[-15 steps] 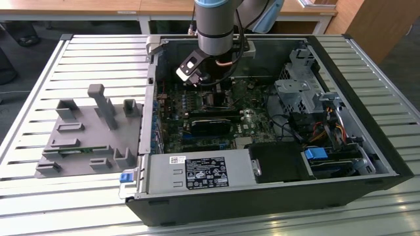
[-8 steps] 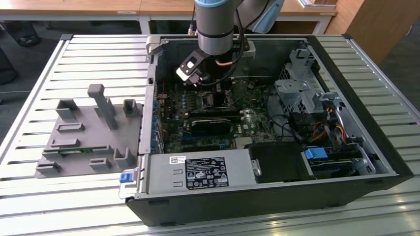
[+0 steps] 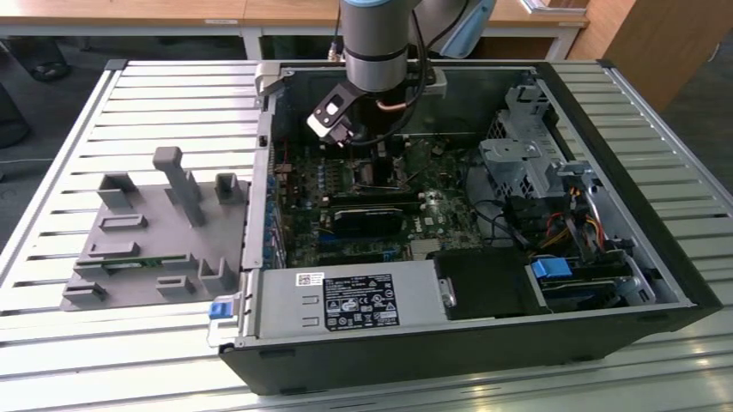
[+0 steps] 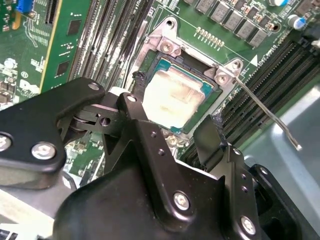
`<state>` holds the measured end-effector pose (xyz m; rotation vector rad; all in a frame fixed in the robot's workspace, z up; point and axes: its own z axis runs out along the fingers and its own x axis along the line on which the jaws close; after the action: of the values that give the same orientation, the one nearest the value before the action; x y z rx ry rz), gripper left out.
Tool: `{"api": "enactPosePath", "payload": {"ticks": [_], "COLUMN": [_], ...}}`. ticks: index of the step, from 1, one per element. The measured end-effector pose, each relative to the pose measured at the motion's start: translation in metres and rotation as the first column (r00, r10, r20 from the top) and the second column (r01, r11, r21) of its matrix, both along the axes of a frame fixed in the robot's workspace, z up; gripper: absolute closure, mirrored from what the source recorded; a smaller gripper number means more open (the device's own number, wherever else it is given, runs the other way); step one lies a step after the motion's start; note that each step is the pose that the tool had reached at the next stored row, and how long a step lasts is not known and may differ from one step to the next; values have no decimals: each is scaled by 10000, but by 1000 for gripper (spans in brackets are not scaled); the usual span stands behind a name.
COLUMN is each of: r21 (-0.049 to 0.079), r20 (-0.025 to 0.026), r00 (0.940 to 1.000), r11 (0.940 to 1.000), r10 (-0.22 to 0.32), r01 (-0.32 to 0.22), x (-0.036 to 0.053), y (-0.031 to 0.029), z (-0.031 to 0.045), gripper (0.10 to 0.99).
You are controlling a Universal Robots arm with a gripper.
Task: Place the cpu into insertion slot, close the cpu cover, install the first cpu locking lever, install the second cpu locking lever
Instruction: 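Place the cpu into insertion slot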
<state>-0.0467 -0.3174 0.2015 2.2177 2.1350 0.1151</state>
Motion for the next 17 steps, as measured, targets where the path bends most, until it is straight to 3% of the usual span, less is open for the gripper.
{"api": "enactPosePath", "payload": {"ticks": [8,10,12,13,15,16,17], "r21": [-1,-1,2,12,60,89,117], "r20": [-24,-88,-183,-224,-285,-311,-342], "r00": [10000,10000,9998,9998,9996,9995,9994], "r11": [10000,10000,10000,10000,10000,10000,9999], "r10": [1,-1,0,0,2,3,3], "r01": [-1,1,0,0,0,0,1], "x": [1,7,18,22,29,32,35], "y": [0,0,0,0,-8,-13,-18], "z": [104,126,144,150,154,156,158], "gripper": [439,569,682,682,796,796,855]}}
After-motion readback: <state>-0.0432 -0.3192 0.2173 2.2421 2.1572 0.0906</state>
